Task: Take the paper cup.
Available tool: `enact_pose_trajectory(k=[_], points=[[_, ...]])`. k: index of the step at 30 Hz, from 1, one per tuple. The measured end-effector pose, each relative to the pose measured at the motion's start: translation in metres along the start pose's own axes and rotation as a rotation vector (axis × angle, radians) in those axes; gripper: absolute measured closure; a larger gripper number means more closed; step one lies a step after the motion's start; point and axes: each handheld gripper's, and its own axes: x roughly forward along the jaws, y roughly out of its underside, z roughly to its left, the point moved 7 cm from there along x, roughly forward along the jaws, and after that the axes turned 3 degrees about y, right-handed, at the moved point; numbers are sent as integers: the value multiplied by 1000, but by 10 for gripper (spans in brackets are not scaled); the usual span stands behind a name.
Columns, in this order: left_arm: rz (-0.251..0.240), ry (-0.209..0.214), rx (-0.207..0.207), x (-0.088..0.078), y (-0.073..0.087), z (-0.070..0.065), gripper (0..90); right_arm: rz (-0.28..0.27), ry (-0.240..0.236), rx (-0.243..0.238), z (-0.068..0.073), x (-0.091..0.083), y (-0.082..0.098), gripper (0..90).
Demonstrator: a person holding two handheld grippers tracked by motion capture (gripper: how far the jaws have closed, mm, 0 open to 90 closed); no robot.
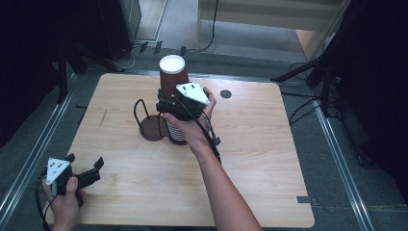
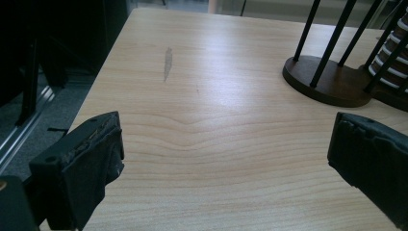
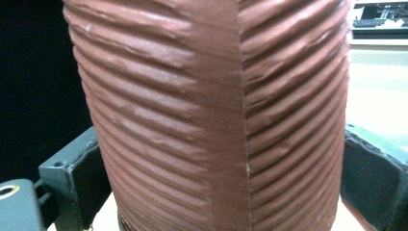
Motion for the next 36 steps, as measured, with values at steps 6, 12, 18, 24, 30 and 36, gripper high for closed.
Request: enact_pose_trajectory(k=[6, 12, 18, 24, 30, 36], points=[[1, -2, 2, 0, 0, 0, 0, -3, 0, -10, -1, -1, 0, 53], [2, -5, 7, 0, 0, -1, 0, -10, 4, -14, -1, -2, -1, 56], [3, -4, 7, 0, 0, -1, 0, -12, 5, -13, 0, -2, -1, 58], [3, -4, 7, 0, 0, -1, 0, -13, 8, -11, 0, -2, -1, 58], [3, -5, 9, 0, 0, -1, 0, -17, 10, -22, 0, -2, -2, 60], [1, -9, 8, 0, 0, -1, 0, -22, 16, -24, 1, -3, -3, 63]])
